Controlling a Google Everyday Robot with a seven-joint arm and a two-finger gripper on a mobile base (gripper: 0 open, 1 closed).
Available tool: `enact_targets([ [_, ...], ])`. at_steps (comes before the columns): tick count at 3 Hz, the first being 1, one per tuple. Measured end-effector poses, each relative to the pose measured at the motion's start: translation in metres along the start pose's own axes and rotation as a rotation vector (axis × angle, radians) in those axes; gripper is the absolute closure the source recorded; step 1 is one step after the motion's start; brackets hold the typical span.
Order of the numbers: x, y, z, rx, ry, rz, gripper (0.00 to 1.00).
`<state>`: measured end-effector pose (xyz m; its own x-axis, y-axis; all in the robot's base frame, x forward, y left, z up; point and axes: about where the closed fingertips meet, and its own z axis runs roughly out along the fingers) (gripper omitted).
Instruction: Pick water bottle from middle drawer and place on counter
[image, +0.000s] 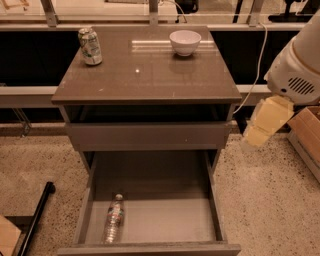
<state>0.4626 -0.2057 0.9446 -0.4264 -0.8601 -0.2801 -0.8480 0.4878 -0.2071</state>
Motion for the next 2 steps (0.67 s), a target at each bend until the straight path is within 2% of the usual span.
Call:
enact_targets([
  [1,-0.002,-0.011,0.036,-0.002,0.013,0.175,0.0],
  [2,-0.005,-0.016,0.071,-0.029,0.044,0.337,0.0],
])
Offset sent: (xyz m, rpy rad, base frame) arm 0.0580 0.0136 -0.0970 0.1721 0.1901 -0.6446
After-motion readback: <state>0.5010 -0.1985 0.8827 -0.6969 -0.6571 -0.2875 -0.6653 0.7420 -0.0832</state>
